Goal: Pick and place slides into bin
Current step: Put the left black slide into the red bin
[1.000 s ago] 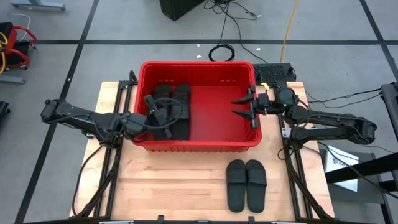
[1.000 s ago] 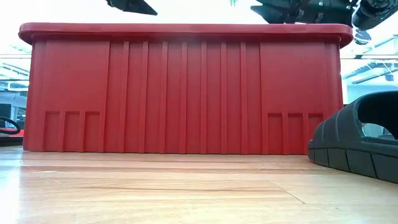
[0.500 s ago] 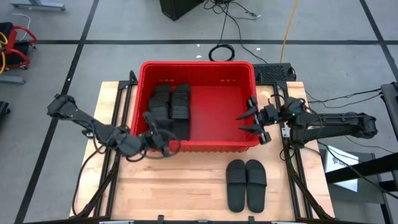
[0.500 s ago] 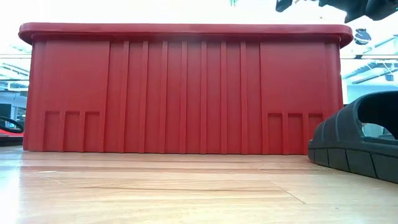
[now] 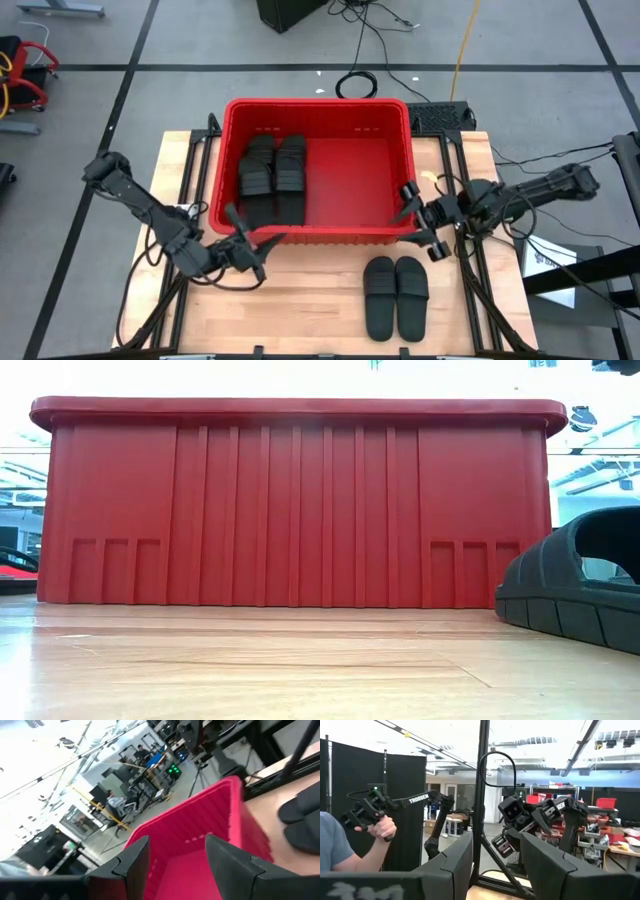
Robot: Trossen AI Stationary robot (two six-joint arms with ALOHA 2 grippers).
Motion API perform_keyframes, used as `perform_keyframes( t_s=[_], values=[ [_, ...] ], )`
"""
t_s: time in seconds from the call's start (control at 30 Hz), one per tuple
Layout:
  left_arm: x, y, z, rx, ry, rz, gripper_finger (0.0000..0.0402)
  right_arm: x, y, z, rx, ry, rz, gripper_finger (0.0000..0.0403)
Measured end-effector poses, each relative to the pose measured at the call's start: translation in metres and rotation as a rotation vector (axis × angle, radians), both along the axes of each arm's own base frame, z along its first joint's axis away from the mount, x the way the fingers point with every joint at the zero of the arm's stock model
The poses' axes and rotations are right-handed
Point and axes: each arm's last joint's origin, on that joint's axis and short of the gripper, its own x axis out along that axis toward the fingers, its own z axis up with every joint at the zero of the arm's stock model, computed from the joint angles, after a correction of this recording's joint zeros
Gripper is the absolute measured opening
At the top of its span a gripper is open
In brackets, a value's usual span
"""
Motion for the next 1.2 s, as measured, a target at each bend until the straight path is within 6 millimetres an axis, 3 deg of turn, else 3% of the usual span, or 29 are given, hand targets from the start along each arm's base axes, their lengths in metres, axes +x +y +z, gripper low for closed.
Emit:
perform_keyframes(
  t_s=[0.27,0.57,0.8,1.03,1.2],
  values=[
    [-0.012,-0.016,0.001,-0.079,-0.038,-0.064,0.0200,-0.008,0.036,-0.005,0.006,0.037,-0.039,0.0155],
    [-0.021,-0.027,0.001,-0.180,-0.074,-0.125,0.0200,-0.016,0.092,-0.001,-0.015,0.050,-0.033,0.0155],
    [-0.012,-0.045,-0.004,-0.167,-0.093,-0.207,0.0200,-0.004,0.142,0.011,-0.129,0.112,-0.083,0.0155],
    [0.002,-0.078,0.013,-0.143,-0.095,-0.183,0.0200,0.008,0.184,0.017,-0.281,0.282,-0.339,0.0155],
    [-0.001,-0.101,0.018,-0.142,-0.070,-0.155,0.0200,0.017,0.216,0.021,-0.329,0.305,-0.404,0.0155]
  ],
)
